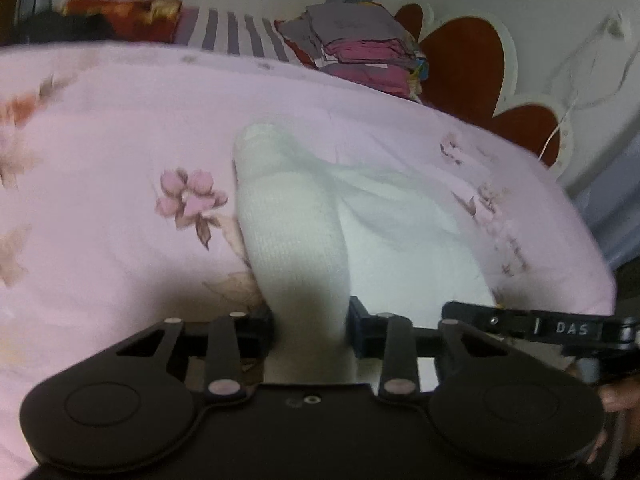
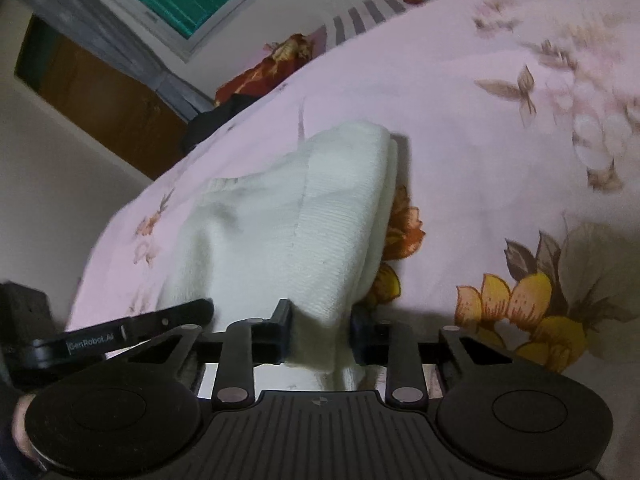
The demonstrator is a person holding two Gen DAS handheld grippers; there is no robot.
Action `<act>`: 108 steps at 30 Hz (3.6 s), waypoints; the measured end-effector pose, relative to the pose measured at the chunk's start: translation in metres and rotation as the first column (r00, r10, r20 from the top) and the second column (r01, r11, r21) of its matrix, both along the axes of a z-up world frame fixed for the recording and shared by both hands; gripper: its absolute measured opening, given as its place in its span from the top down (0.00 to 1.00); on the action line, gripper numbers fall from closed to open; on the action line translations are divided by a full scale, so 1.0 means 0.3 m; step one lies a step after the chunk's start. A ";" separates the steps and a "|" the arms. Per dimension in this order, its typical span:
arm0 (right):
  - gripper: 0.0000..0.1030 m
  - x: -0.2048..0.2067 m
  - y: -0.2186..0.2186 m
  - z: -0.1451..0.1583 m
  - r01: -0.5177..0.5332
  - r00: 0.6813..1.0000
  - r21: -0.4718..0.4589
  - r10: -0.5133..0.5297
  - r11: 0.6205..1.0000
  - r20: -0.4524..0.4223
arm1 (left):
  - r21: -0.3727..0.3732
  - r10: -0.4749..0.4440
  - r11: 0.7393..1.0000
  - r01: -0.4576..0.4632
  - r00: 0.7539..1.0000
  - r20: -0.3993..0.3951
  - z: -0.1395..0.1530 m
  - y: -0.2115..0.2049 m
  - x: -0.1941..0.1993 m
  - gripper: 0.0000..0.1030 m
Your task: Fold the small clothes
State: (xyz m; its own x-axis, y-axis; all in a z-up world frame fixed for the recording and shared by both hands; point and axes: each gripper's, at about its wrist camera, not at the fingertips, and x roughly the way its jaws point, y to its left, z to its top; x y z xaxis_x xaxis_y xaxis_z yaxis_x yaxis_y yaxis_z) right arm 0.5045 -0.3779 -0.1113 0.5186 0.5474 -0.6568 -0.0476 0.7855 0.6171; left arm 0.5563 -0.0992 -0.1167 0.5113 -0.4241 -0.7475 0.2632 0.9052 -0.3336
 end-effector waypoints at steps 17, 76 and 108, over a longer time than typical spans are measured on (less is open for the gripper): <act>0.76 -0.134 0.326 0.235 -0.033 0.987 -0.100 0.048 0.994 0.152 | 0.062 -0.038 0.998 0.031 0.993 0.108 0.192 0.266 -0.163 0.69; 0.78 -0.182 1.258 0.126 -0.160 0.920 -0.518 0.317 0.840 0.230 | 0.085 -0.212 0.976 0.200 0.961 0.179 0.063 0.822 -0.237 0.85; 0.78 -0.594 1.147 0.096 -0.151 0.925 -0.481 0.296 0.864 0.240 | 0.127 0.058 0.989 -0.081 0.984 0.170 0.102 0.802 -0.761 0.87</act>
State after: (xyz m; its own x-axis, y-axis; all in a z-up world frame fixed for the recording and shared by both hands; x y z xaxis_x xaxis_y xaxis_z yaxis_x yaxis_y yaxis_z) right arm 0.3263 -0.0338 -0.0826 0.6265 0.3578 -0.6924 -0.3786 0.9163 0.1309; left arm 0.3280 0.1415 -0.0861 0.6574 -0.2856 -0.6973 0.2395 0.9566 -0.1661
